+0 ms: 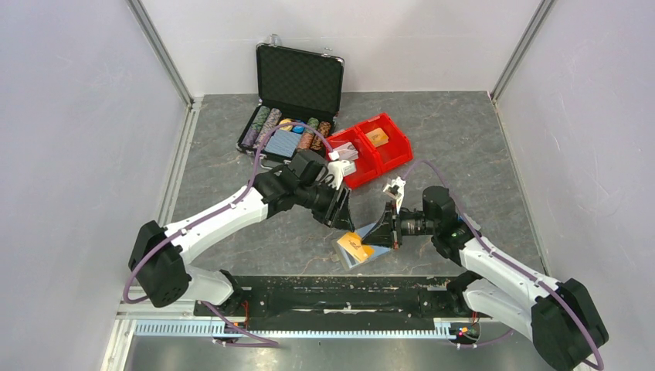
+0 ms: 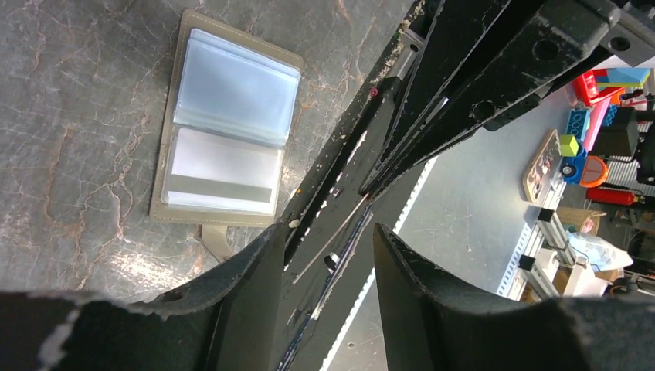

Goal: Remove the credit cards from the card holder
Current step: Place the credit card in the storage box.

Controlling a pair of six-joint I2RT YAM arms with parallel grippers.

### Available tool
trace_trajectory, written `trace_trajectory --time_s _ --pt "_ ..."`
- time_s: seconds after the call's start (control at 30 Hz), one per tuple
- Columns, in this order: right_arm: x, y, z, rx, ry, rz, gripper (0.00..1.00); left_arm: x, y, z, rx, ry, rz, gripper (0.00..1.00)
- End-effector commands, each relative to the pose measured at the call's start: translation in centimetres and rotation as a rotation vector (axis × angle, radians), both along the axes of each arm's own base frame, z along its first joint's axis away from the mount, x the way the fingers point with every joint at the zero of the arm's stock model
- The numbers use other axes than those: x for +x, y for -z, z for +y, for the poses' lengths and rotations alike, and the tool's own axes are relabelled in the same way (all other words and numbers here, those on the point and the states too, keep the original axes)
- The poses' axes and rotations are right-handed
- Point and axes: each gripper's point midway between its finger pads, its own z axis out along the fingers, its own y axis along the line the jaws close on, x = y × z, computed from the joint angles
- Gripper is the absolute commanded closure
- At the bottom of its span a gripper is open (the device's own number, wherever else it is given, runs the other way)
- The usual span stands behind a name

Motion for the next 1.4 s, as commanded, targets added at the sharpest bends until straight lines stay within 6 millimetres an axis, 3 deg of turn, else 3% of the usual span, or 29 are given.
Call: trace_trajectory --time_s 0.0,0.53,0.73,0.77,0.83,0.93,1.0,1.2,1.37 --pt "-0.3 -1.3 0.4 0.030 -0.040 -0.046 1.00 0.2 -1.3 -0.2 -0.015 0.081 -0.069 0.47" --pt "0.0 -2.2 0.8 0.064 -0.052 -0.052 1.00 -1.1 -1.3 -1.1 -0.070 0.168 -0.005 0.68" --pt "0.4 -2.3 0.9 0.066 -0.033 -0.046 1.00 -1.3 -1.6 -1.8 -0.123 0.175 0.014 0.97" --pt "0.6 -2.4 1.0 0.064 -0.021 -0.044 0.96 -1.2 -1.7 -1.8 -0.130 0.165 0.012 0.98" --pt "2.1 -2.3 0.8 0.039 0.066 -0.046 0.77 -0.3 -1.7 -1.7 -0.124 0.103 -0.009 0.98" --pt "5.8 -1.8 -0.5 -0.012 0.322 -0.029 0.52 2.0 -2.7 -1.3 -0.180 -0.029 -0.008 0.98" --pt "7.2 -2.0 -1.4 0.000 0.448 -0.015 0.43 3.6 -3.8 -0.8 -0.264 -0.134 0.011 0.98" --pt "8.3 -6.0 -2.1 0.188 0.571 -0.018 0.28 7.6 -7.5 1.0 -0.437 -0.349 -0.025 0.98" --pt "9.1 -8.8 -2.3 0.311 0.626 -0.010 0.27 8.7 -10.2 2.0 -0.586 -0.460 -0.048 0.98"
